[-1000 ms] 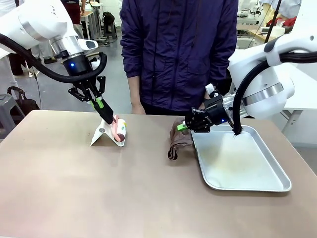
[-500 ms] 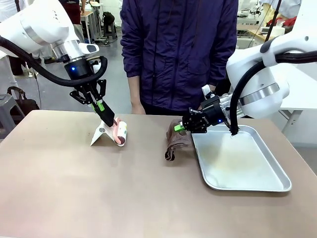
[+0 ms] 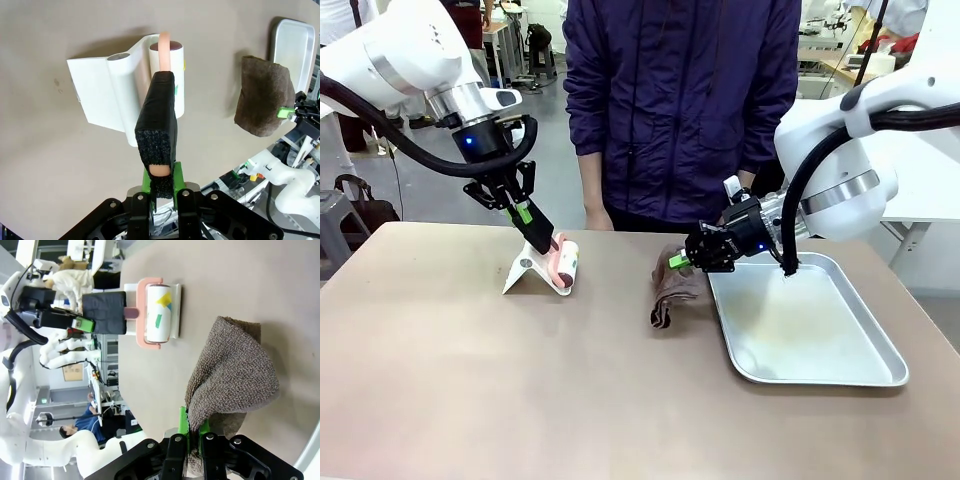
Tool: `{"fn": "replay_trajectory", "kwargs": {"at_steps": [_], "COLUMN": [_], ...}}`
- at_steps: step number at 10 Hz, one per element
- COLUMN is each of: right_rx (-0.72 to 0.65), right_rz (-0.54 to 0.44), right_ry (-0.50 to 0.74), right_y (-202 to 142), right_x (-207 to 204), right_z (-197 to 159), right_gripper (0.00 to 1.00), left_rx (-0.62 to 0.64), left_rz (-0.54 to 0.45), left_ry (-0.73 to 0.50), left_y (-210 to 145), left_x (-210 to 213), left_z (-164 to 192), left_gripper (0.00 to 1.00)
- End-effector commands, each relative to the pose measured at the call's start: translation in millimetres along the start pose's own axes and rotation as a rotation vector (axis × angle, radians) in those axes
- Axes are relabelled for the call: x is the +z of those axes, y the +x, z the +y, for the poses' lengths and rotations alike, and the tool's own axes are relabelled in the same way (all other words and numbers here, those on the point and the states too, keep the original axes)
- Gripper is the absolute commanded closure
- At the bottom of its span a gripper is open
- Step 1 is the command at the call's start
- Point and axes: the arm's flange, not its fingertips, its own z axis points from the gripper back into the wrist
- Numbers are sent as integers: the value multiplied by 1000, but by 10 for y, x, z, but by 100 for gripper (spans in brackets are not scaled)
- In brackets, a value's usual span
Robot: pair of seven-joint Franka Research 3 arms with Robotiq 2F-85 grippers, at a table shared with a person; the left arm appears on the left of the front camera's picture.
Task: Clean the surface of the table.
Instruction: Return the Lint Roller and towel to their original positions.
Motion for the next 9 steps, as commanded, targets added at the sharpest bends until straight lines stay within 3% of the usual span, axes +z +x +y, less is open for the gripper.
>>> {"fn": "replay_trajectory", "kwargs": {"at_steps": [1, 8, 9], "right_rx": [14, 31, 27], "right_rz": [16, 29, 32], "right_ry": [17, 10, 14], "right_y": [80, 85, 83], "right_x": [16, -9, -7], "right_z": [1, -4, -11], "right_gripper": [92, 92, 66], "left_rx": [-14, 52, 54], "left_rz": [-15, 31, 37], "left_ry": [20, 23, 18], "left_y": [-33, 43, 48], "left_x": [-33, -91, -91], "left_z": [-9, -33, -38], "left_gripper": [82, 82, 33]}}
